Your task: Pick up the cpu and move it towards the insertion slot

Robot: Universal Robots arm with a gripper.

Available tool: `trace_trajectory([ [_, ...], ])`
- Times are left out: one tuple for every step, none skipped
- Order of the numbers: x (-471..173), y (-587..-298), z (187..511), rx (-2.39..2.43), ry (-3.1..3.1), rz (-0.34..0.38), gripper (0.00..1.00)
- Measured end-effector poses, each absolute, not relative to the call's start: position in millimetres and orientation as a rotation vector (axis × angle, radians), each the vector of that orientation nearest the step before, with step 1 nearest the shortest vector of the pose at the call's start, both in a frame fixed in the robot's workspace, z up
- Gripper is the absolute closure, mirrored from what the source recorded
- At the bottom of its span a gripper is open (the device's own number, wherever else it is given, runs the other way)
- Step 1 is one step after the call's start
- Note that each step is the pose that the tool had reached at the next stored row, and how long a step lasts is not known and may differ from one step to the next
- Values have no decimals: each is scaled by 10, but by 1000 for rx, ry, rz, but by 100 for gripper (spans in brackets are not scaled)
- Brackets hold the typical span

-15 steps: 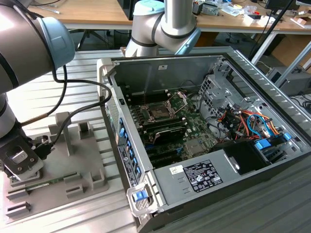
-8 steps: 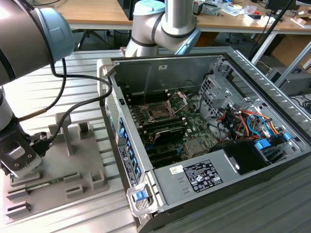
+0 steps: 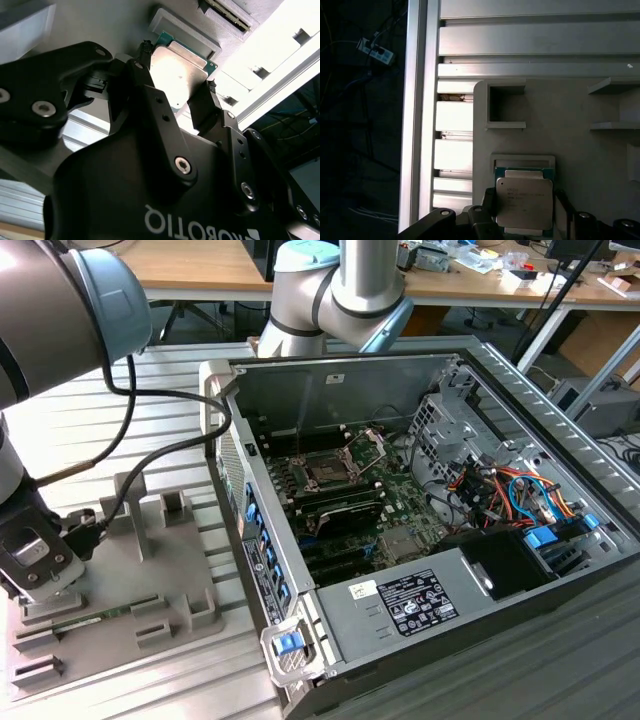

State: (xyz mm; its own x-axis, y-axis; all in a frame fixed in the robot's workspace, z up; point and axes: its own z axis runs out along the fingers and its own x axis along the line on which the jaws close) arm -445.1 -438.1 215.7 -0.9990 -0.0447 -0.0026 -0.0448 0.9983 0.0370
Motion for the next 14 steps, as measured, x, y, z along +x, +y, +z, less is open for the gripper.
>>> trace_trajectory([
  [-4451,-4381,2163,-70,3139,58,45],
  [-4451,-4381,2169,-70,3138,58,45],
  [-4451,-4381,2178,-70,3139,58,45],
  [-4451,-4381,2187,-70,3138,58,45],
  [-4451,-4381,2192,-70,3138,58,45],
  [-4451,-4381,2207,-70,3139,58,45],
  [-4451,-4381,2227,-70,3139,58,45],
  [-4451,-4381,2234,-70,3138,58,45],
  [-4451,-4381,2240,-70,3139,58,45],
  [-4451,-4381,2253,-70,3139,58,45],
  [-4451,-4381,2264,-70,3139,58,45],
  [-4451,-4381,2272,-70,3139,58,45],
  [-4451,-4381,2280,-70,3139,58,45],
  [-4451,-4381,2291,-70,3139,58,45],
])
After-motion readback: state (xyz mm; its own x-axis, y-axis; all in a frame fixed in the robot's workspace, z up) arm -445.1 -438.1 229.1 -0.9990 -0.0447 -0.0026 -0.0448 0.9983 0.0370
